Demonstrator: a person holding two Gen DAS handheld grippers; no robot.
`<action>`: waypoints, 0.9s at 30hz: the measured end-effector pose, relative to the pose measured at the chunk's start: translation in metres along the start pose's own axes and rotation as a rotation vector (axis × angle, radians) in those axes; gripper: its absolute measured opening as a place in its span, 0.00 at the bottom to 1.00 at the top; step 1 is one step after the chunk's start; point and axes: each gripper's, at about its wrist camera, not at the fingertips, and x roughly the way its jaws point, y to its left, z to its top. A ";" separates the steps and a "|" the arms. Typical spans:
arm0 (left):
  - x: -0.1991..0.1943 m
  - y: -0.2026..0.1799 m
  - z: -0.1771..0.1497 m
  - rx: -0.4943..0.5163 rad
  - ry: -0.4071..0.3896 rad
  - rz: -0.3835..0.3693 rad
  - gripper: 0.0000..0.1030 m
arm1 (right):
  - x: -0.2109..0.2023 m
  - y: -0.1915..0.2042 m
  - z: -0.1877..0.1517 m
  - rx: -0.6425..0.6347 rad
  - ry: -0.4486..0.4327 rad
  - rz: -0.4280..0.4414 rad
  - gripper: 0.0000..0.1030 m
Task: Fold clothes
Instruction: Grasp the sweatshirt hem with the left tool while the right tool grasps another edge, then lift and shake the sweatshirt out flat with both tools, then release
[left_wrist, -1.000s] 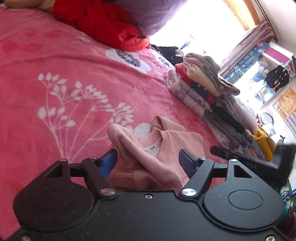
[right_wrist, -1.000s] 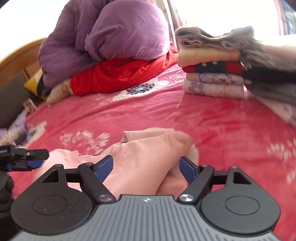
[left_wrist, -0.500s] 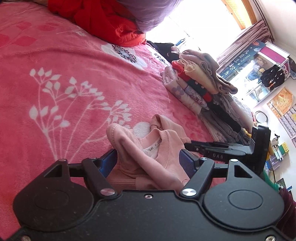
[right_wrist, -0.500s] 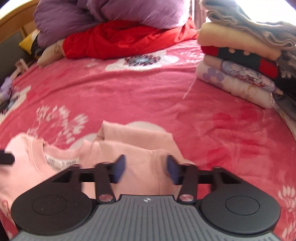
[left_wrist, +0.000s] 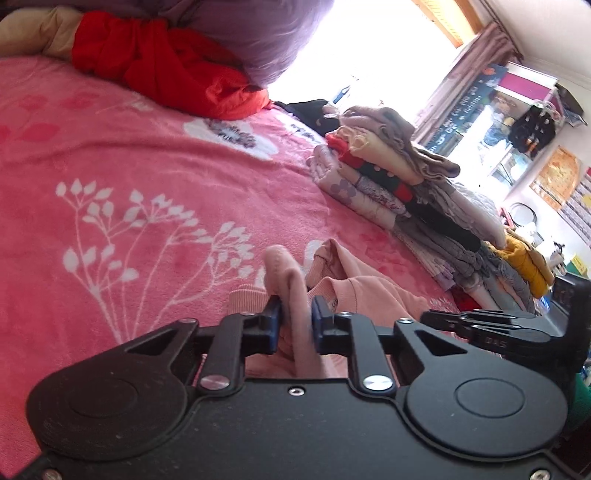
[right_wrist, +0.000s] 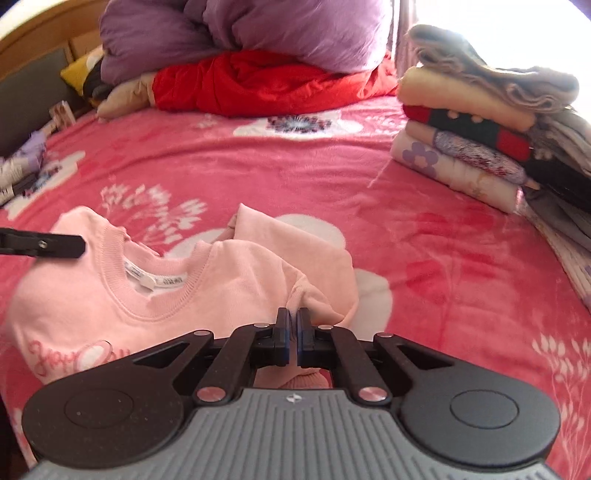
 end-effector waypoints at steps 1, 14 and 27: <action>-0.004 -0.003 -0.001 0.015 -0.002 -0.009 0.12 | -0.010 0.001 -0.004 0.016 -0.019 0.003 0.05; -0.079 -0.068 -0.053 0.515 0.052 -0.116 0.10 | -0.115 0.029 -0.099 0.178 -0.106 0.066 0.05; -0.089 -0.076 -0.113 0.889 0.222 -0.017 0.10 | -0.151 0.029 -0.180 0.358 -0.041 0.077 0.05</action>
